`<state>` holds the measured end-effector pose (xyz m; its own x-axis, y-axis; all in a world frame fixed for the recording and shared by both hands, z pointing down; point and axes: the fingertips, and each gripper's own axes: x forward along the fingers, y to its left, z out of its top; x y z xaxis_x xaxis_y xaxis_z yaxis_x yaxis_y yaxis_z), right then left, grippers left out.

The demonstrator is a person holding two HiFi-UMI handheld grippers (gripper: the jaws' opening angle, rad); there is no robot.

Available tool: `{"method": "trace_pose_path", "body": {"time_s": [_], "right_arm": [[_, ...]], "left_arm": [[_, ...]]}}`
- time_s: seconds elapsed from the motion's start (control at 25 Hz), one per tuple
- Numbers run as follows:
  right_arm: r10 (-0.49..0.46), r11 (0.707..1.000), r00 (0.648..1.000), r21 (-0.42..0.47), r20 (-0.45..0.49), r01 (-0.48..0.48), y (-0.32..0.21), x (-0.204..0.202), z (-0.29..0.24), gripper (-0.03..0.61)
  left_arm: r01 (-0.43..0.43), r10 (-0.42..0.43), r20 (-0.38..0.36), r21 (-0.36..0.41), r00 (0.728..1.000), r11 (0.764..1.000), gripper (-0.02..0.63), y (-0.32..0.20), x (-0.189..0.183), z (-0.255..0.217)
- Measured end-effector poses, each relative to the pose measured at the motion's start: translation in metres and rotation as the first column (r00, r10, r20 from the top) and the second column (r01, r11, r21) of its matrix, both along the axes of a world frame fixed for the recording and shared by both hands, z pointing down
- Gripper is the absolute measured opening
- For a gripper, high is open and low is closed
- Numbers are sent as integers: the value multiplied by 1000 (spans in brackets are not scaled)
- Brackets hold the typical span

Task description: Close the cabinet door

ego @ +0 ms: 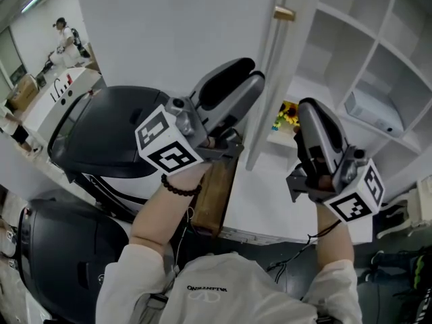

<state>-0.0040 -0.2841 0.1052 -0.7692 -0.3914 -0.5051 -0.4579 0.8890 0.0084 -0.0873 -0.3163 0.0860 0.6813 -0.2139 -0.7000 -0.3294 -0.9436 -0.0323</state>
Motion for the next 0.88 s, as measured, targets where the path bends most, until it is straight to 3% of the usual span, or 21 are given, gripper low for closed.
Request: {"method": "trace_pose_path", "body": {"time_s": [0.2, 0.6, 0.88], "right_arm": [[-7, 999, 1000, 34, -3, 7, 6, -3, -12, 9], [-20, 996, 1000, 85, -9, 21, 3, -7, -39, 9], [-24, 995, 1000, 98, -1, 24, 1, -4, -49, 9]], "left_arm": [[-76, 76, -13, 3, 997, 997, 137, 3, 4, -16], [-121, 120, 5, 26, 993, 992, 132, -3, 17, -46], [-180, 181, -27, 34, 983, 983, 132, -4, 20, -66]]}}
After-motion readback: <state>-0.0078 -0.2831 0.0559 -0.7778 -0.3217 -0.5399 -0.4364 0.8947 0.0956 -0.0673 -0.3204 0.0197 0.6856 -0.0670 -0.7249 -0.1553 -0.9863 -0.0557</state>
